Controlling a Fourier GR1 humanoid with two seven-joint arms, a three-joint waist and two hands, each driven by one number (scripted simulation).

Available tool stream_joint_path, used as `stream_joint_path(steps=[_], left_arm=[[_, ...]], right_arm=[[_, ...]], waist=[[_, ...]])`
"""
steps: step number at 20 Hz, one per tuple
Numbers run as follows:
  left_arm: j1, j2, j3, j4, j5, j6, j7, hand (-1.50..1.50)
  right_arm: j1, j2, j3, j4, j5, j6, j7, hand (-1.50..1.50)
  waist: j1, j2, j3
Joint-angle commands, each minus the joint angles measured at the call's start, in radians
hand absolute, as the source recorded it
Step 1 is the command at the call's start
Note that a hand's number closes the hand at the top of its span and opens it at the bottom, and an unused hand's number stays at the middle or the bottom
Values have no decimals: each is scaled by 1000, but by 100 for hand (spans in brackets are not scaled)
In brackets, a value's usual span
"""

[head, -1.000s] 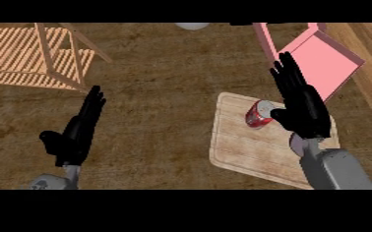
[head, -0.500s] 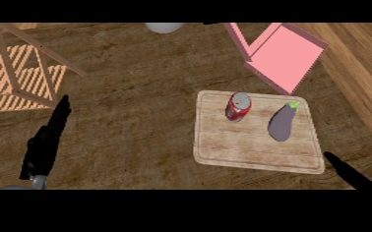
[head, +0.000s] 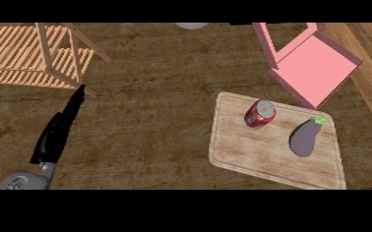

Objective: Pick the eggplant from the cutting board and place it in the cardboard box

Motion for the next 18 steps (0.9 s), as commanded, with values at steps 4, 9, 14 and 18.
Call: stream_joint_path(steps=[4,9,14,18], left_arm=[[-54,-12,-20,3,-21,-40,29,0],[-73,-23,-8,35,-47,-39,11,0],[-82,-73,-17,44,-74,-35,16,0],[-54,-28,37,46,-36,-110,-8,0]], right_arm=[[186,-213,-17,-405,15,-2,425,-150],[93,-400,-142,-424,-47,75,718,-150],[-9,-489,-110,-440,-8,85,969,-150],[-99,-521,-127,-389,-42,161,1060,-150]], waist=[[64,7,0],[86,6,4],[86,5,5],[84,1,5]])
